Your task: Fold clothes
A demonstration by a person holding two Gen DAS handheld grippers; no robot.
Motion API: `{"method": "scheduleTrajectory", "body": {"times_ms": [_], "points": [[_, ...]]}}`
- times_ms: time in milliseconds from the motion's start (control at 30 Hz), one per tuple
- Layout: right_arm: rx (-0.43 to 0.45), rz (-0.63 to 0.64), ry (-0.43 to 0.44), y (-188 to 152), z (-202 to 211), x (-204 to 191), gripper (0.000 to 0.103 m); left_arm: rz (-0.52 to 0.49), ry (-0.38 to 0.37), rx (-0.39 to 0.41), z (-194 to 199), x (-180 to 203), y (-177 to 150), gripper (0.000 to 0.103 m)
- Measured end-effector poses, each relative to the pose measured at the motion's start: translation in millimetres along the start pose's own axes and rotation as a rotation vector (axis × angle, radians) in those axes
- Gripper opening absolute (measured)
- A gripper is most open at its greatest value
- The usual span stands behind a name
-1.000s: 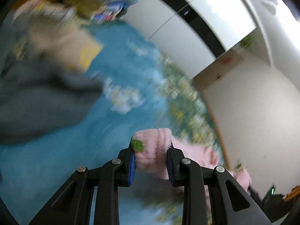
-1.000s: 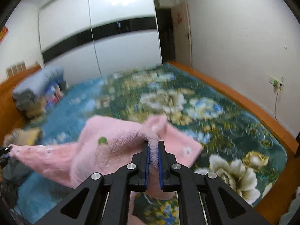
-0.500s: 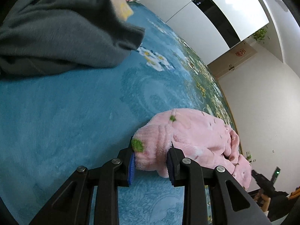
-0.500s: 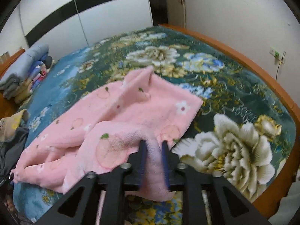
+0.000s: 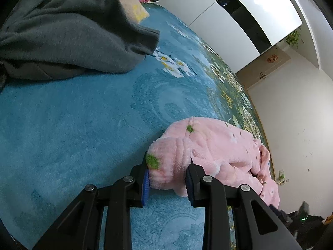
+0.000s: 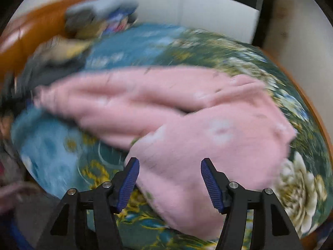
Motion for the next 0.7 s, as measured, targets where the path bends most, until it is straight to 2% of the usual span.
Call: {"method": "scheduleTrajectory", "body": {"times_ms": [100, 200, 367, 433, 500, 533, 600, 700], "points": [[-0.037, 0.013, 0.016, -9, -25, -11, 0.066, 0.002, 0.005, 0.000, 1, 0, -1, 0.030], [-0.060, 0.039, -0.043, -13, -39, -12, 0.066, 0.009, 0.015, -0.003, -1, 1, -2, 0.030], [-0.072, -0.040, -0.067, -19, -48, 5, 0.062, 0.000, 0.029, -0.002, -3, 3, -2, 0.030], [-0.066, -0.054, -0.069, -20, -47, 9, 0.053, 0.002, 0.030, -0.002, -3, 3, -2, 0.030], [-0.055, -0.075, -0.052, -20, -39, 15, 0.024, 0.006, 0.030, -0.001, -3, 2, -1, 0.030], [-0.046, -0.091, -0.037, -19, -34, 18, 0.017, 0.009, 0.028, 0.001, -3, 2, -1, 0.030], [-0.012, -0.145, 0.017, -16, -17, 29, 0.015, 0.009, 0.027, 0.007, -3, 2, 0, 0.030], [0.085, -0.200, 0.008, -6, 26, 59, 0.014, 0.013, 0.028, 0.021, -2, 2, 3, 0.030]]}}
Point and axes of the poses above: each gripper's, at about its wrist camera, not at the fingertips, and z roughly against the way its jaws point, x to its right, y to its top, the point moved 3 cm from there along -z, roughly the way its jaws point, and after that the axes turned 10 degrees about y, right-handed, at the moved point
